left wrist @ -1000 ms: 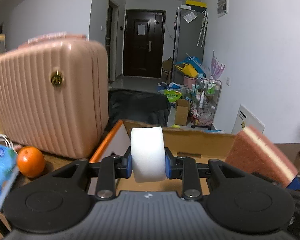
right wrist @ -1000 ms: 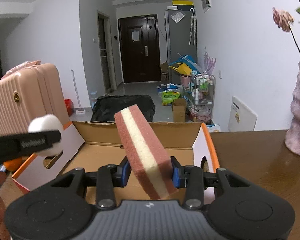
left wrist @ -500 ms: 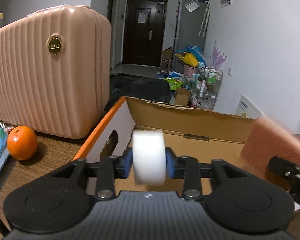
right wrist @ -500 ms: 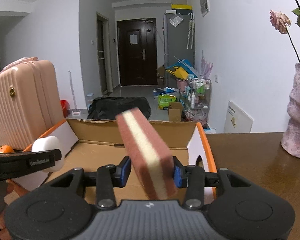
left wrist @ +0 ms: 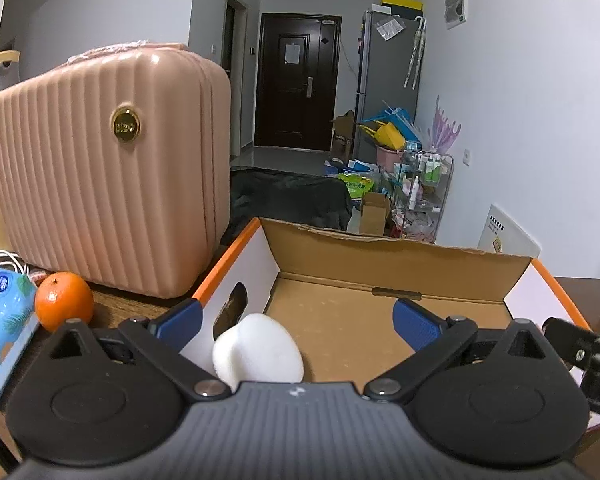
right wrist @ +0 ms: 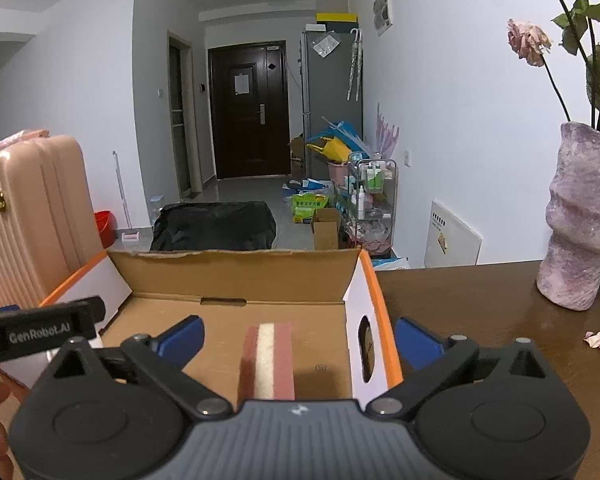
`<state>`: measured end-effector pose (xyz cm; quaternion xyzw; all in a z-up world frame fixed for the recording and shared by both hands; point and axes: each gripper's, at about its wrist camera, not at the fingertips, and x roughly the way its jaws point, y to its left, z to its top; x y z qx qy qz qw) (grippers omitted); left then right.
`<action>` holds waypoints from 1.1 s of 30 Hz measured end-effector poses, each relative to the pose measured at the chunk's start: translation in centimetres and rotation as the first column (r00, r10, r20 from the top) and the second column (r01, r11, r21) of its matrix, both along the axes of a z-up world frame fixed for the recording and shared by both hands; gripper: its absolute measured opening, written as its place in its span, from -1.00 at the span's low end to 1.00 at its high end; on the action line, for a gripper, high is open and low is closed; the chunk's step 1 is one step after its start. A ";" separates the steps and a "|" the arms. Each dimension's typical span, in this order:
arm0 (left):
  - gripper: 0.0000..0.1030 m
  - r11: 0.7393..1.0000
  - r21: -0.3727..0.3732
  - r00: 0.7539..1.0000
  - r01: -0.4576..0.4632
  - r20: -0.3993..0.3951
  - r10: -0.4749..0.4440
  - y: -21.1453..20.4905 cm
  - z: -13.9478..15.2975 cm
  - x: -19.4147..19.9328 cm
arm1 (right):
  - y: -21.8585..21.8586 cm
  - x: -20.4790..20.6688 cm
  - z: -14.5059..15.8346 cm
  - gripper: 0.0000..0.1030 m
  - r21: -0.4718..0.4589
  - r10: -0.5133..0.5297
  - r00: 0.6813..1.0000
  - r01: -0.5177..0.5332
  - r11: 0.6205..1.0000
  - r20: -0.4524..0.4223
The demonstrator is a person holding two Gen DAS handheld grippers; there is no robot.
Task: Organize soft objects
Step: 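Open the left tool to drop the foam roll into the box while the right tool releases the sponge there, then withdraw both tools from the box back toward the pile of soft items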
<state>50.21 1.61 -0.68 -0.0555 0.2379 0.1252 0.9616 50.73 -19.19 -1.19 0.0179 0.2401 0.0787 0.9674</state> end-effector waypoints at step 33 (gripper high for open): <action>1.00 0.998 0.050 0.999 0.036 -0.033 -0.035 -0.1 6.5 -9.4 | -1.5 -10.1 6.5 1.00 0.006 0.060 0.997 -0.060 0.998 0.041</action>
